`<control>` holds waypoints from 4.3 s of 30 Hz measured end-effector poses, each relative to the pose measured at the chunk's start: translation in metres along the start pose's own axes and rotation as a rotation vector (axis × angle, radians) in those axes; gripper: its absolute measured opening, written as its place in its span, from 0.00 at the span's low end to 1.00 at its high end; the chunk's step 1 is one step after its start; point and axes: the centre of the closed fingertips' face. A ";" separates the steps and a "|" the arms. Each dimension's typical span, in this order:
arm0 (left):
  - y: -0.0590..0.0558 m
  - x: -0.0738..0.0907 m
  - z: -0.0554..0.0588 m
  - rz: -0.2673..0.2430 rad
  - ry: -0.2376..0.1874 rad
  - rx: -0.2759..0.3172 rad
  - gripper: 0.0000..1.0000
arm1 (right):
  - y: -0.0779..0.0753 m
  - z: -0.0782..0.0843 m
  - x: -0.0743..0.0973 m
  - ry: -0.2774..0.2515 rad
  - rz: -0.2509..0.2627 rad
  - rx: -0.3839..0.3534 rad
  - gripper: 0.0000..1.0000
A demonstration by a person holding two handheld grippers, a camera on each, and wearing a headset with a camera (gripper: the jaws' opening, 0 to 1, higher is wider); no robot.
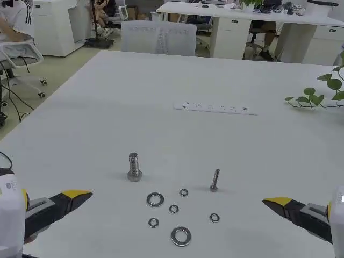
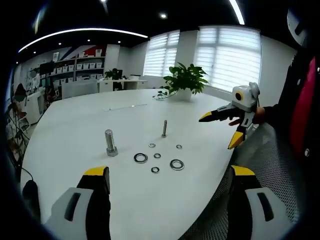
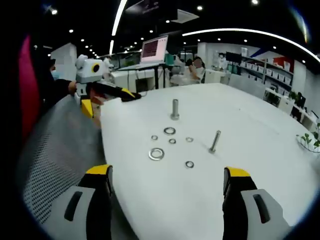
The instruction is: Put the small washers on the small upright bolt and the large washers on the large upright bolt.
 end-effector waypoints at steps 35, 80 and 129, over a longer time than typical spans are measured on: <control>0.000 0.000 -0.001 -0.001 -0.007 -0.004 0.97 | 0.000 0.001 -0.001 0.010 0.005 0.012 0.89; 0.000 0.002 0.000 -0.006 0.005 -0.005 0.96 | 0.003 0.004 -0.002 0.039 -0.012 0.041 0.87; 0.018 0.012 -0.012 -0.127 -0.052 -0.013 0.94 | 0.025 -0.054 -0.060 0.208 -0.230 0.416 0.76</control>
Point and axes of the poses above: the centre of the closed fingertips' face, and the gripper's own axes: x roughly backward along the fingers, y roughly to its left, z roughly out of its underside, and after that the axes turned 5 degrees about y, right-handed
